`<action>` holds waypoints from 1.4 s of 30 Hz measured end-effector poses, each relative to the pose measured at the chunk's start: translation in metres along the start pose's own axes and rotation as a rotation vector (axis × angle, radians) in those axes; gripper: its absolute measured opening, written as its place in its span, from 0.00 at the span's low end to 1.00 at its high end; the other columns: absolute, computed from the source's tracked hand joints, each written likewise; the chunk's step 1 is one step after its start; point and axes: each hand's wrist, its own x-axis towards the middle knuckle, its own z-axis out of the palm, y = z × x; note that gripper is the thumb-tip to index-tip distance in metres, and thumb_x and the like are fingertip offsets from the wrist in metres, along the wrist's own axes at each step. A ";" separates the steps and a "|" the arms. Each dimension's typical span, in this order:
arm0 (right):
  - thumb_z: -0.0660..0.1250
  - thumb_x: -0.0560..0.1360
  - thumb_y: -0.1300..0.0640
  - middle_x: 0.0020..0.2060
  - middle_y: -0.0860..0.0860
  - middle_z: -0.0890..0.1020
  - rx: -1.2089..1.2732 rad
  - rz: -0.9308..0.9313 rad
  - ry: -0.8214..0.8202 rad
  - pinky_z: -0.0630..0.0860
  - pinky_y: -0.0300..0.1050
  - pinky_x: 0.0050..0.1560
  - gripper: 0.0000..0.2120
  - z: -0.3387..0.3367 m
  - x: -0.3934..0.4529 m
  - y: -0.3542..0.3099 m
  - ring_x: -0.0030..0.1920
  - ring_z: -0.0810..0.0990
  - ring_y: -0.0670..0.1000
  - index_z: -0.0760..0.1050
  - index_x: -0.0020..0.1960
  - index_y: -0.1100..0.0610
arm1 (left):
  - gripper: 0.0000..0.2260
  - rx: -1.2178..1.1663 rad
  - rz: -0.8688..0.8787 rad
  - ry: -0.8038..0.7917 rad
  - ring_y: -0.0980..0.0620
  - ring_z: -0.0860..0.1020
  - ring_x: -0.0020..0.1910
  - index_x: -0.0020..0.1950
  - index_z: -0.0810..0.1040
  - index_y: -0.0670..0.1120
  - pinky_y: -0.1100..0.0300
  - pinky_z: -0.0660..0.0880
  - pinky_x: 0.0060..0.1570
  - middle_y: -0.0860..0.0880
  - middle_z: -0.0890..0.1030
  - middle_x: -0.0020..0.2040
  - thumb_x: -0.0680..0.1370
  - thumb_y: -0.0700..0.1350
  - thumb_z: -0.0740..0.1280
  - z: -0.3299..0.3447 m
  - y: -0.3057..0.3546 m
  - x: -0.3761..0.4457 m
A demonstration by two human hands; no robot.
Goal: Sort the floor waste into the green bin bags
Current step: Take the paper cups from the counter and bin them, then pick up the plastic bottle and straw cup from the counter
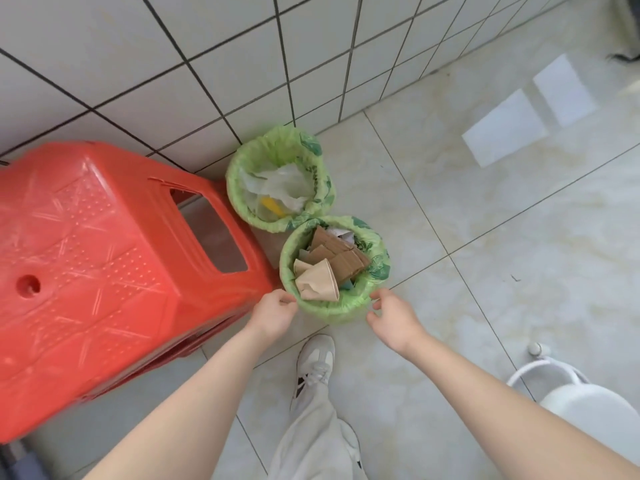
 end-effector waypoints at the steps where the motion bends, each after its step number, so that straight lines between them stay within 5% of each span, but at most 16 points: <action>1: 0.61 0.76 0.59 0.61 0.58 0.76 0.011 -0.003 0.006 0.69 0.43 0.60 0.19 -0.002 -0.005 0.000 0.61 0.74 0.58 0.68 0.67 0.61 | 0.05 -0.028 0.012 0.013 0.45 0.81 0.49 0.48 0.78 0.48 0.52 0.76 0.51 0.47 0.81 0.46 0.74 0.42 0.66 0.001 0.001 -0.007; 9: 0.60 0.76 0.60 0.48 0.52 0.79 0.140 -0.120 0.115 0.72 0.43 0.55 0.15 -0.023 -0.094 -0.019 0.53 0.78 0.55 0.72 0.62 0.59 | 0.08 -0.220 0.139 0.132 0.50 0.80 0.40 0.45 0.78 0.49 0.53 0.78 0.48 0.48 0.84 0.43 0.73 0.39 0.62 0.007 0.015 -0.114; 16: 0.62 0.76 0.61 0.50 0.49 0.79 0.164 -0.275 0.106 0.69 0.37 0.53 0.13 -0.042 -0.232 -0.054 0.50 0.76 0.48 0.74 0.61 0.57 | 0.10 -0.270 0.209 0.295 0.59 0.79 0.42 0.44 0.77 0.53 0.71 0.70 0.36 0.56 0.84 0.38 0.75 0.39 0.60 -0.012 0.010 -0.273; 19: 0.63 0.76 0.60 0.51 0.51 0.81 0.169 -0.374 0.108 0.73 0.45 0.60 0.12 -0.050 -0.296 -0.079 0.53 0.78 0.49 0.75 0.59 0.57 | 0.10 -0.358 0.250 0.351 0.62 0.80 0.43 0.44 0.77 0.52 0.69 0.71 0.42 0.55 0.84 0.38 0.75 0.38 0.61 -0.027 0.001 -0.345; 23: 0.63 0.76 0.60 0.50 0.49 0.81 0.137 -0.486 0.107 0.72 0.40 0.57 0.11 -0.052 -0.372 -0.113 0.52 0.78 0.47 0.75 0.58 0.56 | 0.10 -0.458 0.290 0.454 0.64 0.80 0.40 0.44 0.78 0.51 0.67 0.74 0.44 0.55 0.84 0.36 0.75 0.37 0.62 -0.052 -0.020 -0.432; 33: 0.63 0.77 0.59 0.49 0.47 0.81 -0.172 -0.663 -0.114 0.74 0.40 0.56 0.09 0.037 -0.502 -0.201 0.50 0.79 0.46 0.75 0.57 0.53 | 0.08 -0.654 0.213 0.820 0.59 0.80 0.41 0.45 0.78 0.54 0.64 0.74 0.42 0.57 0.83 0.38 0.76 0.40 0.65 -0.123 -0.151 -0.587; 37: 0.62 0.77 0.60 0.49 0.48 0.81 -0.305 -0.834 -0.203 0.71 0.30 0.50 0.09 0.084 -0.539 -0.260 0.49 0.78 0.44 0.76 0.57 0.55 | 0.07 -0.725 0.108 0.998 0.62 0.79 0.40 0.45 0.77 0.55 0.67 0.72 0.40 0.58 0.83 0.38 0.77 0.42 0.66 -0.144 -0.223 -0.635; 42: 0.63 0.77 0.61 0.48 0.50 0.83 -0.395 -1.015 -0.250 0.74 0.37 0.50 0.09 0.163 -0.609 -0.332 0.46 0.80 0.47 0.77 0.55 0.56 | 0.07 -0.837 -0.018 1.192 0.64 0.79 0.40 0.45 0.76 0.56 0.69 0.71 0.39 0.62 0.82 0.37 0.77 0.43 0.66 -0.160 -0.321 -0.703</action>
